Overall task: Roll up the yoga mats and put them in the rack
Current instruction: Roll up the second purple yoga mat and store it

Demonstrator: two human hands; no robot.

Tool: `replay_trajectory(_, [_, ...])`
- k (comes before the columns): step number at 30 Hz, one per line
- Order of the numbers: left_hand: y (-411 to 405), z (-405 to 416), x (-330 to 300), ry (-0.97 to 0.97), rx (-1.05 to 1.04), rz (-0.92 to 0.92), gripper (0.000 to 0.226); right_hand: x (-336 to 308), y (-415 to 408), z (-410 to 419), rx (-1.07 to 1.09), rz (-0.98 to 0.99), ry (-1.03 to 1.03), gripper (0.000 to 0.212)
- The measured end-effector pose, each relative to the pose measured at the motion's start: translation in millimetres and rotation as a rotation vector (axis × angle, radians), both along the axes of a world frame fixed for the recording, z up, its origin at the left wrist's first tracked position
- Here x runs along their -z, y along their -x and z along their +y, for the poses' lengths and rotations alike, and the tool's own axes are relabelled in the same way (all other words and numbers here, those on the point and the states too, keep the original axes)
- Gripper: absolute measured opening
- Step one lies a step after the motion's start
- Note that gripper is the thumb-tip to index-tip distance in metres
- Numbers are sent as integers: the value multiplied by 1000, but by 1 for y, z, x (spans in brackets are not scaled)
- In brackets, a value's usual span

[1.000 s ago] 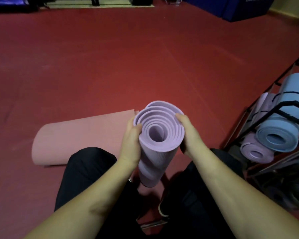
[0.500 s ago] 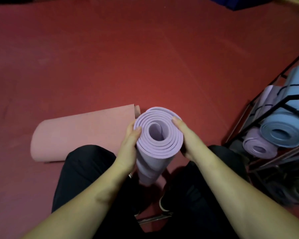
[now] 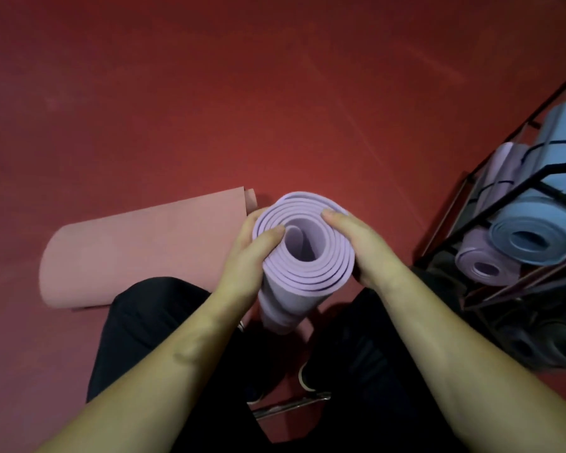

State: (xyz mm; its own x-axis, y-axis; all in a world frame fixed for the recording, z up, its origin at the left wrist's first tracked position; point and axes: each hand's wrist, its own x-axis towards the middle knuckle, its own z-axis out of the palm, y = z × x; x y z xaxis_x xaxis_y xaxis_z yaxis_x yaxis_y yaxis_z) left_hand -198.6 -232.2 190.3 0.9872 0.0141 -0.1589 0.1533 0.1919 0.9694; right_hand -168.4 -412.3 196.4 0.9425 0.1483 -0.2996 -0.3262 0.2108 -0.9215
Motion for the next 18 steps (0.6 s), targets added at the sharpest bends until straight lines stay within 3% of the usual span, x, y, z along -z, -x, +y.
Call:
replay_trajectory(5, [-29, -13, -5, 15, 77, 46, 30, 0, -27, -14, 76, 100, -10, 41])
replay_trajectory(7, [-41, -20, -8, 16, 156, 58, 38, -1, -35, -23, 98, 122, -7, 36])
replay_trajectory(9, [-57, -27, -10, -40, 238, 71, 49, -4, -44, -34, 133, 132, -3, 31])
replay_trajectory(13, [-104, -45, -26, -184, 416, 117, 48, -8, -69, -59, 153, 109, 24, 32])
replay_trajectory(18, [-138, -103, -35, -240, 340, 157, 38, -2, -97, -99, 234, 132, -50, 30])
